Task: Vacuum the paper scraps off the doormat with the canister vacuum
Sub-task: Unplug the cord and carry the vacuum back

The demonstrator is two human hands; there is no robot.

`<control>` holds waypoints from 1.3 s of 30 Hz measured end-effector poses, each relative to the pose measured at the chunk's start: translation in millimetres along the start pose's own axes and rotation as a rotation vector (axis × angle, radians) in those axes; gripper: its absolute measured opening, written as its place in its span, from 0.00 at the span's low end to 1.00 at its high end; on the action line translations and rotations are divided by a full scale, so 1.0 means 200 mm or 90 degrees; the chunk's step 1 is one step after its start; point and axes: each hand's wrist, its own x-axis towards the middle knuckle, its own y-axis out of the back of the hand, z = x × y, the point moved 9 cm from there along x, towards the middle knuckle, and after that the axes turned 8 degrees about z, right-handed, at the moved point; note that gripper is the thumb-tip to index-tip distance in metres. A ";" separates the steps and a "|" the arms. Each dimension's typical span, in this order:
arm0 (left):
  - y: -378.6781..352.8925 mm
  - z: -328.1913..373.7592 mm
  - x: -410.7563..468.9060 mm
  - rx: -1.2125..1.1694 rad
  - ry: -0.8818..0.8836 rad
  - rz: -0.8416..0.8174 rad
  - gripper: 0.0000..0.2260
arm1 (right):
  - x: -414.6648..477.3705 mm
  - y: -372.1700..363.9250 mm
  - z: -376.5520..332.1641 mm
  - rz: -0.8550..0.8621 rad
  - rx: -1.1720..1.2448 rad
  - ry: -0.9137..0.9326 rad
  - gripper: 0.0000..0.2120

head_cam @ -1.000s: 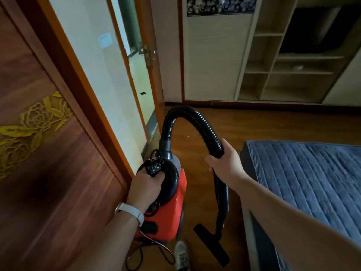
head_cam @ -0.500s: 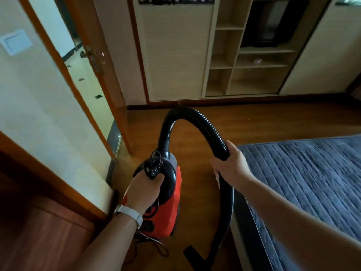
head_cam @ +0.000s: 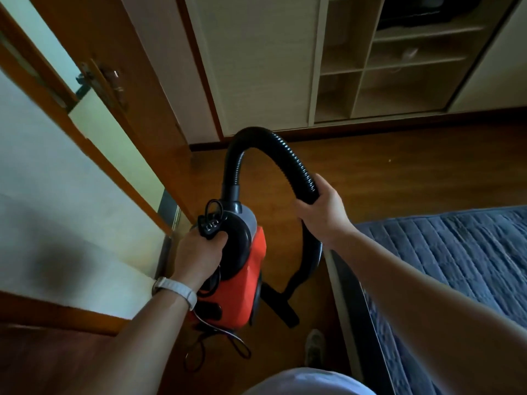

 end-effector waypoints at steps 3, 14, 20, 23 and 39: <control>-0.07 0.14 0.18 -0.022 0.010 0.026 0.13 | 0.27 0.02 0.00 -0.034 0.040 -0.001 0.14; -0.39 0.45 0.86 -0.087 0.018 0.020 0.13 | 1.05 -0.01 0.03 -0.048 0.044 -0.006 0.15; -0.76 0.57 1.46 -0.068 0.011 -0.082 0.12 | 1.55 -0.05 0.18 0.022 -0.022 -0.058 0.16; -0.93 0.73 1.77 -0.016 -0.037 -0.140 0.11 | 1.82 -0.04 0.23 0.086 -0.072 -0.096 0.14; -1.59 1.56 2.82 0.010 -0.116 -0.303 0.09 | 2.86 0.21 0.36 0.297 -0.087 -0.172 0.14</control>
